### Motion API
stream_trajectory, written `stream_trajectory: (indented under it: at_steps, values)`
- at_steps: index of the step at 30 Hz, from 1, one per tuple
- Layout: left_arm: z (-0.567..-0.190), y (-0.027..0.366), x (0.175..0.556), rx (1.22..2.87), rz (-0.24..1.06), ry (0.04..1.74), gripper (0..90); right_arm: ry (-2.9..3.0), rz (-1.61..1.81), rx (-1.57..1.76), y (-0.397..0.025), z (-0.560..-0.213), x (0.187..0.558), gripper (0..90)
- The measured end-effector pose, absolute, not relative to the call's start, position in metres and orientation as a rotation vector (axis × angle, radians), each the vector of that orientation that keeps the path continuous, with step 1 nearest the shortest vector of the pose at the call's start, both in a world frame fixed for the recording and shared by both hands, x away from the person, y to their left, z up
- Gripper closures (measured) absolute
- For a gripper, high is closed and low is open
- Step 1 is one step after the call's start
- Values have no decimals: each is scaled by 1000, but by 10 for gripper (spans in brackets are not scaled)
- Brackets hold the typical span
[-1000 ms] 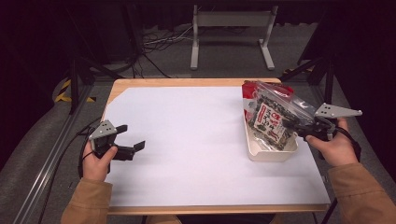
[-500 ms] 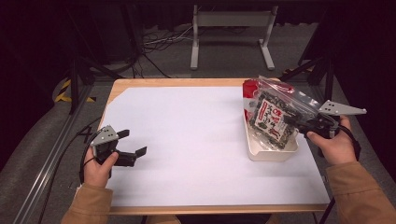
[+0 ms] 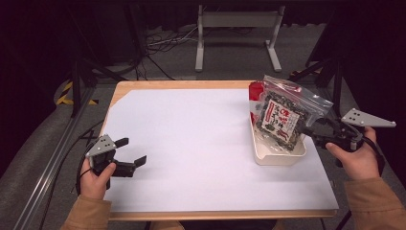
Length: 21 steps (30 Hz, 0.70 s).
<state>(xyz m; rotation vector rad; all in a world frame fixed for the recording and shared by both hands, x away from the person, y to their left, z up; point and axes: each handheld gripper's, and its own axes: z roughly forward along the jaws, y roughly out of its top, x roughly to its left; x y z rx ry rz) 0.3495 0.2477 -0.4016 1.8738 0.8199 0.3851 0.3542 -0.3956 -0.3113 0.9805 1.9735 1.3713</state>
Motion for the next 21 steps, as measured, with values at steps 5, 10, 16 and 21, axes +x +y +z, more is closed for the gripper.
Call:
stream_trajectory:
  at_steps: [5, 10, 16, 21]
  values:
    - [-404, 252, 342, 1875, 400, 809, 21, 1978, 1346, 1088, -398, -308, 335, 341]
    - [-408, 255, 334, 1862, 392, 784, 19, 2002, 1315, 1007, -393, -307, 317, 344]
    - [-408, 257, 330, 1870, 397, 745, 19, 2024, 1367, 927, -377, -309, 302, 317]
    - [-407, 258, 327, 1862, 392, 709, 17, 2143, 1374, 898, -356, -316, 300, 281]
